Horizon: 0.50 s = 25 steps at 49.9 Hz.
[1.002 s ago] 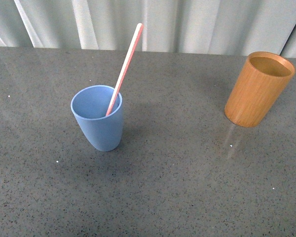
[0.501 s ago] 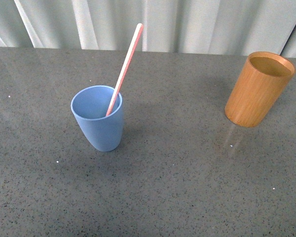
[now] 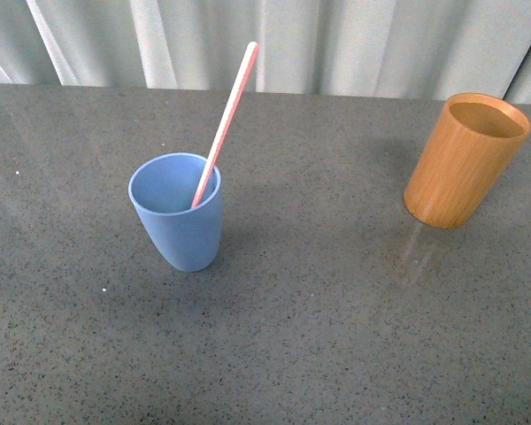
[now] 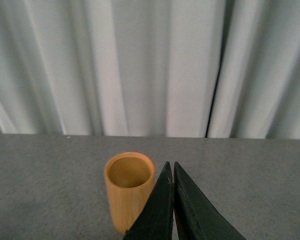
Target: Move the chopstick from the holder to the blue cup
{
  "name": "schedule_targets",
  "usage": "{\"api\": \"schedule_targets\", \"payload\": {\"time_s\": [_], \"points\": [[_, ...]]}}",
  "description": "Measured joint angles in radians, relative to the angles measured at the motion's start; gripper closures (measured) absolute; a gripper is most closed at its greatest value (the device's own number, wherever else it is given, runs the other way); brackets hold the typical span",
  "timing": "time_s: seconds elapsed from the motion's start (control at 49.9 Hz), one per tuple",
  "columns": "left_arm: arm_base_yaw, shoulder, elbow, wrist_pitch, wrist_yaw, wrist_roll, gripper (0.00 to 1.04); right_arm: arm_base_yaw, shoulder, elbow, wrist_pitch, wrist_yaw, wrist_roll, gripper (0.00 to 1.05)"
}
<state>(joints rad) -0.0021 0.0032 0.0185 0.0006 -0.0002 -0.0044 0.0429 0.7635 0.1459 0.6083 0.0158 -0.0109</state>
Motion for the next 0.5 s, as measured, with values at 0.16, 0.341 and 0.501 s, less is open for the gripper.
{"api": "schedule_targets", "payload": {"time_s": [0.16, 0.341, 0.501], "points": [[0.000, 0.000, 0.000, 0.000, 0.000, 0.000, 0.07, -0.040, -0.102, -0.052, -0.048, -0.014, 0.000, 1.04], [0.000, 0.000, 0.000, 0.000, 0.000, 0.000, 0.07, -0.040, -0.203, -0.086, -0.113, -0.015, 0.000, 1.04], [0.000, 0.000, 0.000, 0.000, 0.000, 0.000, 0.07, -0.040, -0.283, -0.109, -0.171, -0.015, 0.000, 1.04]]}}
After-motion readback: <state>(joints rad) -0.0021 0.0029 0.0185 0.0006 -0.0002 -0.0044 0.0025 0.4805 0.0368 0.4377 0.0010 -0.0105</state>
